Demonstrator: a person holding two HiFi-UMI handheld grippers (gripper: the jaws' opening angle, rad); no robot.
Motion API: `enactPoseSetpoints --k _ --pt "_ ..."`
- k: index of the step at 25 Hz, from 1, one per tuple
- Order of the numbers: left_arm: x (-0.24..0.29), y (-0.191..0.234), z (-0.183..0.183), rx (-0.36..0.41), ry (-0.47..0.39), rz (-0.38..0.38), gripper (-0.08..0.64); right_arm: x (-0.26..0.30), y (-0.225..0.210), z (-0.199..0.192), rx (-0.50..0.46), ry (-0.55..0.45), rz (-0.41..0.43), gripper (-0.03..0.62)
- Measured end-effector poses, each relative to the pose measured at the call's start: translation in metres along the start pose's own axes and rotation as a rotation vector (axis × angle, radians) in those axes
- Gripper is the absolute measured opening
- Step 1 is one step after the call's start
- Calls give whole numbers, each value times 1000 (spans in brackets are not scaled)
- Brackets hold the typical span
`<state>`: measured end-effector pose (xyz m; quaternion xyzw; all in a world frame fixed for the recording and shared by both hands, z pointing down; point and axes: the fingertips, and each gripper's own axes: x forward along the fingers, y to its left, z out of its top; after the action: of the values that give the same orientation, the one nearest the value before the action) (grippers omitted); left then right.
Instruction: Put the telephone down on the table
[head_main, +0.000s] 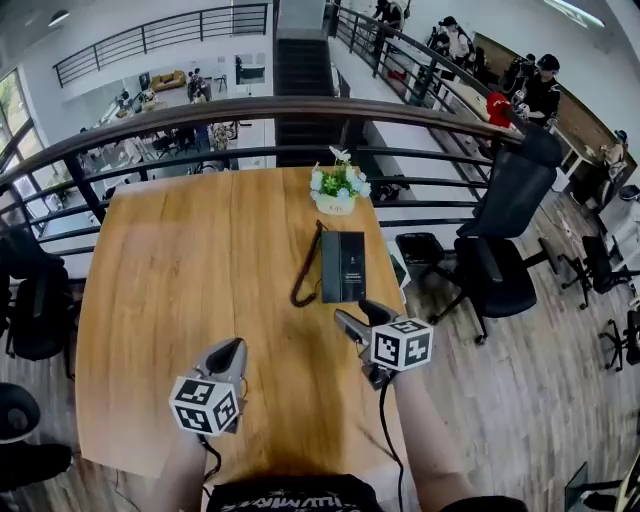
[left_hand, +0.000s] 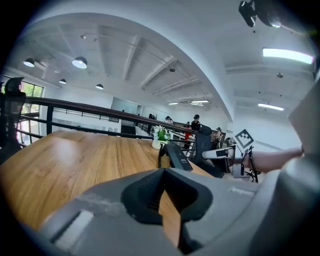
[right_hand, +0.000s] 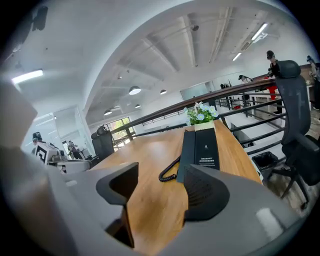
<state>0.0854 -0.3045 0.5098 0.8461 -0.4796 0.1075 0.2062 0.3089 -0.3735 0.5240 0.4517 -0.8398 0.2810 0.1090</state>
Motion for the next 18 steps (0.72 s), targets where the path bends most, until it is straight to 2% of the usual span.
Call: enactPoseSetpoints --k 12,18 --pt "-73 11 -42 42 68 -109 2 -44 79 -10 82 -181 -108 173" --pt "-111 23 -51 36 73 -140 2 -60 117 -26 82 -225 -169 120"
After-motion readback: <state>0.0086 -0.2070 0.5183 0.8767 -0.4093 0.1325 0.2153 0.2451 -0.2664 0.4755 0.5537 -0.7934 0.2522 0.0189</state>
